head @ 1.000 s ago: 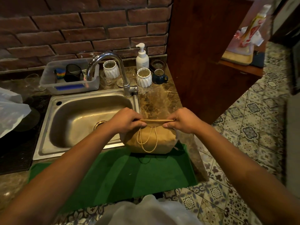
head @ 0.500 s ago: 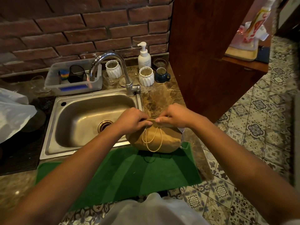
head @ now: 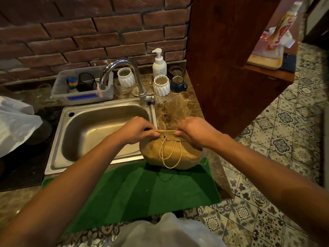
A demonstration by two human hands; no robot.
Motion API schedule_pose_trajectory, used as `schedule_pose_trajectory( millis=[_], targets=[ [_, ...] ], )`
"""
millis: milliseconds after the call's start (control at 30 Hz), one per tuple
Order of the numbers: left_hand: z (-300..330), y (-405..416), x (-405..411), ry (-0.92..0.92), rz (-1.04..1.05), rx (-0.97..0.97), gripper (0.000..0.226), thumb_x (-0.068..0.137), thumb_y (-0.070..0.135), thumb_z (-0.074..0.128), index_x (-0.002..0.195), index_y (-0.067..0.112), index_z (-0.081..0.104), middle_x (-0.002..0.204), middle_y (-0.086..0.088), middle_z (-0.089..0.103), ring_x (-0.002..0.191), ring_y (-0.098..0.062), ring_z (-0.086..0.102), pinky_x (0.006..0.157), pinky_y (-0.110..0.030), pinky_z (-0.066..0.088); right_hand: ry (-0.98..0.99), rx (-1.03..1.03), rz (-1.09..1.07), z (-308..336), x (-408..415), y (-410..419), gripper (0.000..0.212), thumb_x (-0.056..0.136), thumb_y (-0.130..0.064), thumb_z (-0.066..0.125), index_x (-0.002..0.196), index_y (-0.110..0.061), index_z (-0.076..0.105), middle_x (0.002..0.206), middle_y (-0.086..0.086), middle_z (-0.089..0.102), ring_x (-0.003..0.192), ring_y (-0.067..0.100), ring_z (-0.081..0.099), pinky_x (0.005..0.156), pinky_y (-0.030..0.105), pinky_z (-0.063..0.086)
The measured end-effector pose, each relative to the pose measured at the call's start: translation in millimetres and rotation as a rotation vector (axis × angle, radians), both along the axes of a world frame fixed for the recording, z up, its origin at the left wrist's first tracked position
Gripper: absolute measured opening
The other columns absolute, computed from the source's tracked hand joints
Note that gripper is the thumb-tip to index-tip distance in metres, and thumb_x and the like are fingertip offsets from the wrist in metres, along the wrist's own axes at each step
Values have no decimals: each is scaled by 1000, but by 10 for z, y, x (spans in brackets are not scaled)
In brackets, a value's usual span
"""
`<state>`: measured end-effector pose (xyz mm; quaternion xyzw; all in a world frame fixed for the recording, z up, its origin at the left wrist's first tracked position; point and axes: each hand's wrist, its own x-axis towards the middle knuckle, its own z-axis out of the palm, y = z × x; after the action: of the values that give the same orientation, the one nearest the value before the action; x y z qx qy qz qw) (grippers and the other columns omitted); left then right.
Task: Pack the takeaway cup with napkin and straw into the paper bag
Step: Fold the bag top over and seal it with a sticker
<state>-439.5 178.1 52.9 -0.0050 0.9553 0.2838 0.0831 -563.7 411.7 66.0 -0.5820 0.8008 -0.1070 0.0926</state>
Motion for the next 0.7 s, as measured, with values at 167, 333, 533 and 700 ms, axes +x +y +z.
schedule_pose_trajectory(
  millis=[167,333,533,700],
  targets=[
    [3,-14,94,55,35,-48,22,92,38,70,98,20,82,72,18,66,61,4,56,57,-19,36,-37,-11,-11,10,-80,131,22,100,-37,61,108,-18,70,103,2,69,100,22,60,82,38,46],
    [-32,-45,181,76,104,-23,17,90,33,74,103,24,81,90,6,78,80,-9,67,71,-37,53,-30,-9,-79,-15,-248,345,22,101,-37,60,94,-19,71,86,-6,62,85,21,59,69,35,42],
    [-88,-123,267,46,163,24,8,91,32,73,95,28,79,85,10,75,80,-8,67,73,-43,56,-48,-64,-152,-41,-362,561,19,102,-29,61,106,-16,75,90,-8,62,87,12,54,72,29,34],
    [109,19,149,-111,26,88,22,91,40,72,108,27,78,99,10,76,89,-8,68,78,-34,54,-35,-100,-134,-70,-376,578,20,101,-27,63,107,-14,76,97,2,73,89,15,58,73,30,36]
  ],
)
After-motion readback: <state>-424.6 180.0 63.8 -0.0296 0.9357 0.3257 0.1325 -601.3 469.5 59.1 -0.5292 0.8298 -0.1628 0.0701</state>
